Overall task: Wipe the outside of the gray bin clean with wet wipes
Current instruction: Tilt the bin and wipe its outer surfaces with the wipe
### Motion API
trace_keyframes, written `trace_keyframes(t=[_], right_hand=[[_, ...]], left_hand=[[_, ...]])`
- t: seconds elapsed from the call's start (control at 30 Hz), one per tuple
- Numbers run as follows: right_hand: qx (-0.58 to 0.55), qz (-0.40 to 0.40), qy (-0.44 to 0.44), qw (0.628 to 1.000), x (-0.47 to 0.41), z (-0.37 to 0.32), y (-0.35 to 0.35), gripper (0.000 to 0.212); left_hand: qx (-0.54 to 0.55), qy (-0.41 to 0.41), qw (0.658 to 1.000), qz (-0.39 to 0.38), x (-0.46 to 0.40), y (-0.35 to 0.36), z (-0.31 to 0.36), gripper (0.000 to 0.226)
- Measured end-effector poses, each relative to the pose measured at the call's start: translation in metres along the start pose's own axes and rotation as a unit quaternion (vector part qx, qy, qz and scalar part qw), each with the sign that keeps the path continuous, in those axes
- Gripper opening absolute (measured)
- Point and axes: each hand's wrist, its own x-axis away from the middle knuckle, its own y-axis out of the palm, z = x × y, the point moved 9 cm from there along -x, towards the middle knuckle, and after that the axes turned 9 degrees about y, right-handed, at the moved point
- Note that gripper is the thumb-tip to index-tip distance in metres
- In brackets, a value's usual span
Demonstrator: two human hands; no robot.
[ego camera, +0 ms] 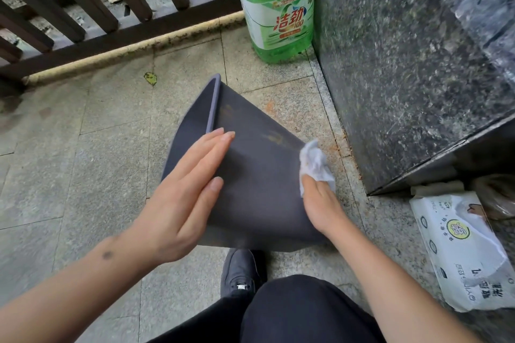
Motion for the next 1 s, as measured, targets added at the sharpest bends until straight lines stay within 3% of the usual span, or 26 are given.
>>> trace_keyframes(t=[0.2,0.33,0.47,0.57,0.7,0.77,1.0], right_hand=[[-0.12,0.023,0.024,0.992,0.013,0.001,0.0,0.034],[-0.164,-0.009,-0.101,0.981,0.042,-0.039,0.003,0.038],[-0.29,-0.065,-0.255,0.92,0.069,-0.108,-0.008,0.042],[-0.281,-0.065,-0.247,0.925,0.064,-0.132,-0.014,0.049],[-0.205,-0.035,-0.293,0.933,0.061,-0.153,-0.006,0.035],[-0.169,-0.019,-0.28,0.945,0.047,-0.151,0.0,0.036],[-0.088,0.003,-0.088,0.992,-0.006,-0.076,0.011,0.043]], left_hand=[[0.001,0.05,0.997,-0.051,-0.01,0.009,0.016,0.057],[-0.003,0.089,0.993,-0.077,-0.017,0.017,0.033,0.057],[0.007,0.104,0.991,-0.088,-0.025,0.02,0.042,0.057],[0.015,0.094,0.992,-0.081,-0.027,0.017,0.039,0.057],[0.024,0.066,0.996,-0.055,-0.023,0.008,0.023,0.057],[0.023,0.052,0.998,-0.042,-0.016,0.005,0.015,0.057],[0.017,-0.008,1.0,0.009,0.004,-0.008,-0.016,0.054]])
